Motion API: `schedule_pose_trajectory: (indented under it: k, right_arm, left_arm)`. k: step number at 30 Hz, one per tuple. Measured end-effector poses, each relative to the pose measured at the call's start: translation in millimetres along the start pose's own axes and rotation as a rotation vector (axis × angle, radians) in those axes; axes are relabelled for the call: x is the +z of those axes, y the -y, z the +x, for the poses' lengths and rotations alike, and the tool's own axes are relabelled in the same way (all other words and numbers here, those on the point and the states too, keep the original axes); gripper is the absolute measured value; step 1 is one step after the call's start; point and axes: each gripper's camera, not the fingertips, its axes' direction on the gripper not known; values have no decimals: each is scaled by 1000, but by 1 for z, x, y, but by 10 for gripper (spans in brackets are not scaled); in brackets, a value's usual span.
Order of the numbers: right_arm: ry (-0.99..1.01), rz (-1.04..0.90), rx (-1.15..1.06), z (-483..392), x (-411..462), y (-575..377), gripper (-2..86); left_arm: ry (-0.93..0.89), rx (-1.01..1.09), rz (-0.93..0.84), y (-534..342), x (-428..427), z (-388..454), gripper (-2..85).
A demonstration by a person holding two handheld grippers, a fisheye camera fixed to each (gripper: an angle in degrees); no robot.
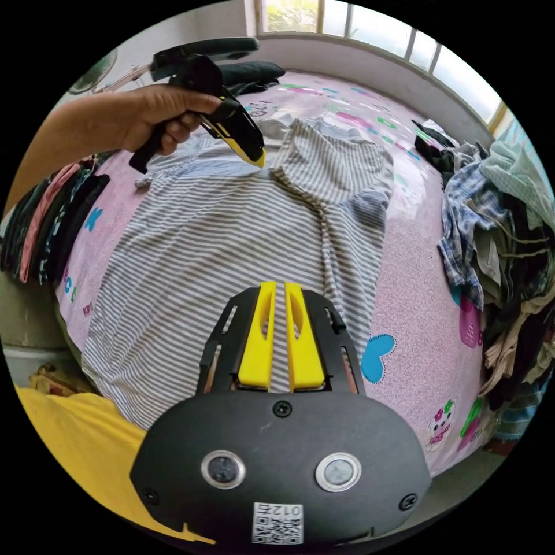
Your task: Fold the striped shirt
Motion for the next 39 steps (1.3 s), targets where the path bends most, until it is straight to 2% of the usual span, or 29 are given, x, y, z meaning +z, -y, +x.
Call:
schedule_pose_trajectory:
  k: [3, 5, 8, 10, 12, 15, 20, 26, 30, 34, 39]
  right_arm:
    - [55, 42, -41, -3, -9, -19, 23]
    - [63, 55, 13, 10, -20, -47, 23]
    - [63, 72, 129, 41, -39, -98, 25]
    - [62, 78, 220, 68, -51, -133, 27]
    - [92, 77, 344, 102, -59, -170, 31]
    - [200, 45, 518, 158, -59, -230, 37]
    - [254, 11, 540, 180, -56, -292, 60]
    - [285, -14, 515, 165, -42, -313, 54]
    - [198, -38, 520, 158, -39, -321, 29]
    - [231, 45, 511, 147, -60, -334, 20]
    - [213, 141, 393, 104, -100, -348, 18]
  left_arm:
    - [-39, -27, 65, -21, -27, 3, 3]
    - [-92, 39, 132, -32, -46, 25, 4]
    - [-108, 324, 110, -41, -55, 107, 4]
    - [-54, 532, 34, -46, -47, 170, 5]
    - [89, 741, -22, -58, -35, 246, 8]
    - [161, 946, -81, -72, -26, 317, 13]
    - [246, 1062, -141, -82, -23, 381, 20]
    - [313, 1128, -239, -94, -27, 431, 7]
    - [357, 1129, -270, -100, -40, 451, 0]
    - [367, 1142, -261, -106, -68, 463, -2]
    - [332, 1164, -225, -121, -121, 461, -3]
